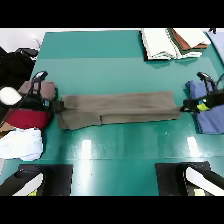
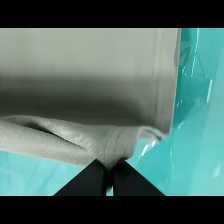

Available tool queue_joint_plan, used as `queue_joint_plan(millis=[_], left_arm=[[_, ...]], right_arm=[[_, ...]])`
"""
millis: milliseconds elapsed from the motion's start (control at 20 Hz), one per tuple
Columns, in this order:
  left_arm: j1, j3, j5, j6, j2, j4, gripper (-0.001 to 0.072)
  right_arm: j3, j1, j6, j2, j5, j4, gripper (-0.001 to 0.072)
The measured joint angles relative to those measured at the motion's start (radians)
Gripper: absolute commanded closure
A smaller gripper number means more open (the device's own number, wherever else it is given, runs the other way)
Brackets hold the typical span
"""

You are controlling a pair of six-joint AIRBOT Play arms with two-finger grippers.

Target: Fold the shirts.

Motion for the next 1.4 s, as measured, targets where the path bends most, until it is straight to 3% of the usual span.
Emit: queue_joint_plan(millis=[200, 250, 300, 350, 600, 650, 700, 1100, 1200, 1250, 1350, 1400], left_arm=[[0.0, 0.11, 0.105, 0.004, -0.179, 0.01, 0.0655], [0.0, 0.13, 0.124, 0.006, -0.208, 0.012, 0.0396], [0.0, 0.146, 0.142, 0.007, -0.228, 0.022, 0.0188], [0.002, 0.161, 0.155, 0.006, -0.244, 0.021, 0.023], [0.002, 0.241, 0.139, 0.0, -0.275, 0.006, 0.023], [0.001, 0.251, 0.126, 0.0, -0.277, -0.003, 0.0411], [0.0, 0.257, 0.119, 0.0, -0.278, -0.016, 0.068], [-0.096, 0.274, 0.118, 0.001, -0.311, -0.123, 0.0677], [-0.15, 0.274, 0.142, -0.005, -0.335, -0.145, 0.0677], [-0.179, 0.274, 0.163, -0.015, -0.349, -0.158, 0.0677], [-0.235, 0.276, 0.213, -0.032, -0.384, -0.191, 0.0678], [-0.262, 0.28, 0.236, -0.038, -0.407, -0.206, 0.0677]], right_arm=[[0.147, 0.037, 0.03, -0.168, -0.031, 0.01, 0.069], [0.177, 0.039, 0.032, -0.201, -0.036, 0.026, 0.0559], [0.206, 0.036, 0.035, -0.231, -0.043, 0.043, 0.0328], [0.233, 0.027, 0.036, -0.26, -0.051, 0.066, 0.0213], [0.285, -0.069, -0.032, -0.327, -0.034, 0.205, 0.0149], [0.273, -0.097, -0.048, -0.332, -0.015, 0.223, 0.0149], [0.254, -0.129, -0.064, -0.335, -0.002, 0.227, 0.0149], [0.085, -0.293, -0.169, -0.423, -0.004, 0.316, 0.0159], [0.077, -0.274, -0.19, -0.464, -0.003, 0.386, 0.0278], [0.079, -0.256, -0.199, -0.486, -0.005, 0.412, 0.0377], [0.093, -0.212, -0.216, -0.515, -0.023, 0.43, 0.0649], [0.108, -0.19, -0.22, -0.523, -0.029, 0.43, 0.0694]])
